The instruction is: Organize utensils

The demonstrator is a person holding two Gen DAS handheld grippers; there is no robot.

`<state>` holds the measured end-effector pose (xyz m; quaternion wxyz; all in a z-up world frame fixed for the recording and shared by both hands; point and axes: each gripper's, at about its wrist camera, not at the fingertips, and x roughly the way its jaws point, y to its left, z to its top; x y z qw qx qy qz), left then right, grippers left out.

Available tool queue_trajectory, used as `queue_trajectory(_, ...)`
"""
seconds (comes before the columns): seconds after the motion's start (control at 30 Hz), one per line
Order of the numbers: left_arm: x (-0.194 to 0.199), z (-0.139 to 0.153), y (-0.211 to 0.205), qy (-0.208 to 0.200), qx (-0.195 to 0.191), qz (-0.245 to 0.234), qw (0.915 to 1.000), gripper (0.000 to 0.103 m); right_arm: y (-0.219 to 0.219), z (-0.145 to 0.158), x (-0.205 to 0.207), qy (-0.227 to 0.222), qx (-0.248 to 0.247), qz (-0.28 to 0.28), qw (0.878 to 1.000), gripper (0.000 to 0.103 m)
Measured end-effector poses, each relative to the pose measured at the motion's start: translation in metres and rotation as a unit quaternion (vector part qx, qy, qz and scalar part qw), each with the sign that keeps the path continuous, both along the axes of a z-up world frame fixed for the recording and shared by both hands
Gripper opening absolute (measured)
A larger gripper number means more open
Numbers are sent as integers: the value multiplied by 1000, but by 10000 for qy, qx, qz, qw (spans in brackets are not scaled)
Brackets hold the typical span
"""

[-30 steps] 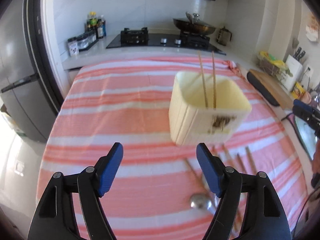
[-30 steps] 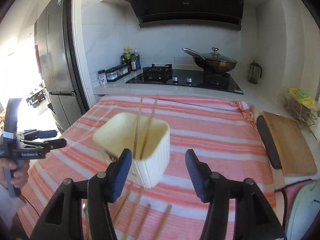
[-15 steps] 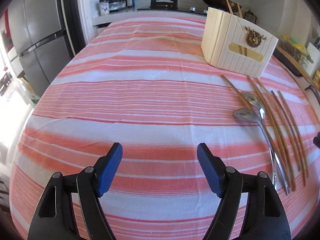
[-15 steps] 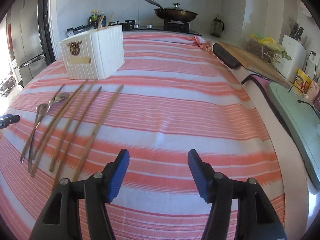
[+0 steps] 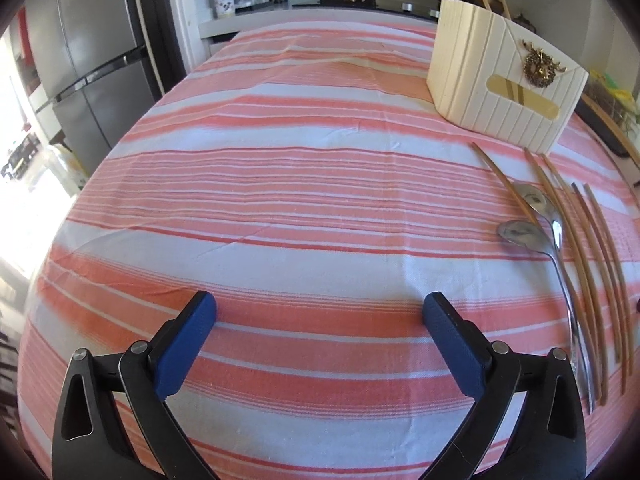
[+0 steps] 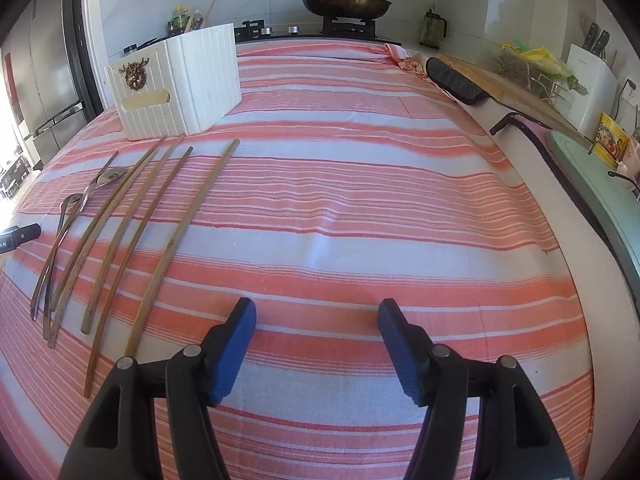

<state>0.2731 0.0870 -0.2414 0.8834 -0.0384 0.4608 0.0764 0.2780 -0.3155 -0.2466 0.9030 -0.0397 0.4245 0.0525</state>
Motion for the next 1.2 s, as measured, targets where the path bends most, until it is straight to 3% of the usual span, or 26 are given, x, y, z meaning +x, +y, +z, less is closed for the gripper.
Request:
queue_trajectory(0.37, -1, 0, -3, 170, -87, 122, 9997, 103, 0, 0, 0, 9, 25, -11, 10000, 67)
queue_trajectory(0.57, -1, 1, -2, 325, -116, -94, 9994, 103, 0, 0, 0, 8, 17, -11, 10000, 67)
queue_trajectory(0.83, -4, 1, -4, 53, -100, -91, 9999, 103, 0, 0, 0, 9, 17, -12, 10000, 67)
queue_trajectory(1.2, -4, 1, -6, -25, -60, -50, 10000, 103, 0, 0, 0, 8, 15, -12, 10000, 67)
